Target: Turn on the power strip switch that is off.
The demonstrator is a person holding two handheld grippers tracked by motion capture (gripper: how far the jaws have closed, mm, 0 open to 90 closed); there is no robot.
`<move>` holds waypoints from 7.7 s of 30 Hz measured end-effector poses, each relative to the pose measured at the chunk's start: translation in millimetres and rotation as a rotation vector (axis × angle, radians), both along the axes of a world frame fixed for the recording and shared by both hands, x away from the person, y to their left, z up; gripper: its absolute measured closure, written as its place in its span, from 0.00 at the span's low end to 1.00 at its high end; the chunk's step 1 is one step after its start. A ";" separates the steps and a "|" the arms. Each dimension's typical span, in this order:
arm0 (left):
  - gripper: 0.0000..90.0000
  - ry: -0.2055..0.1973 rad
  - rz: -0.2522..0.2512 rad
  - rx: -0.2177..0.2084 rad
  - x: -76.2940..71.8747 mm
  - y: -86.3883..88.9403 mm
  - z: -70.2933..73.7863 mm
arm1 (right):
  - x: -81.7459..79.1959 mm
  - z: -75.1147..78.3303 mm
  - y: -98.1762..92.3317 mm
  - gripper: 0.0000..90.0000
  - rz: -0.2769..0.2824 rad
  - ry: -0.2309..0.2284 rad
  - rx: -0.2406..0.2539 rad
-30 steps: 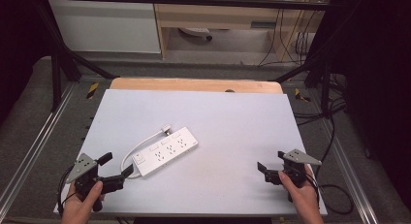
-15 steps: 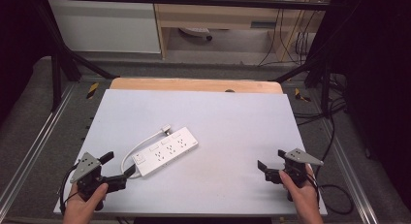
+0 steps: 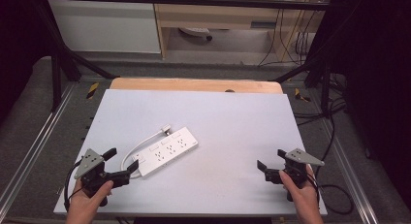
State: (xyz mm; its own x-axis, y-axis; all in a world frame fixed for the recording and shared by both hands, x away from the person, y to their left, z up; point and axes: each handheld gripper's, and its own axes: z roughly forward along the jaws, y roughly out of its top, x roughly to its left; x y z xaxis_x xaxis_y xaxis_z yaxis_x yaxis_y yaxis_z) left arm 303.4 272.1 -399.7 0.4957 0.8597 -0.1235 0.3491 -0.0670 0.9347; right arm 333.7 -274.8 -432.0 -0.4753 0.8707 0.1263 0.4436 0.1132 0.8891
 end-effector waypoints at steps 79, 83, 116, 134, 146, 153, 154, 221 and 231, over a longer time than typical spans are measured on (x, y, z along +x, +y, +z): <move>0.79 -0.011 -0.015 0.058 80.8 -67.1 13.6 | 1.2 1.1 -5.1 0.04 -0.019 0.018 0.015; 0.85 0.005 -0.039 0.059 82.1 -71.5 8.6 | 1.2 1.3 -5.5 0.04 -0.020 0.017 0.014; 1.00 0.207 -0.092 0.178 108.1 -78.4 -28.8 | 1.6 2.0 -6.3 0.04 -0.016 0.009 0.013; 1.00 0.218 -0.081 0.237 112.0 -80.2 -34.2 | 1.8 2.3 -6.4 0.04 -0.014 0.008 0.013; 1.00 0.230 -0.080 0.219 112.1 -80.1 -34.6 | 1.8 2.3 -6.4 0.04 -0.014 0.009 0.013; 1.00 0.233 -0.078 0.213 112.3 -79.0 -35.0 | 1.7 2.3 -6.3 0.04 -0.014 0.009 0.013; 1.00 0.232 -0.080 0.215 112.3 -79.0 -35.1 | 1.8 2.3 -6.3 0.04 -0.014 0.009 0.013; 0.20 0.122 -0.063 0.076 127.9 -93.1 -17.9 | 3.0 1.9 -7.9 0.04 -0.012 0.008 0.019; 0.07 0.088 -0.061 0.035 125.4 -92.0 -11.5 | 3.1 1.8 -7.7 0.03 -0.013 0.009 0.018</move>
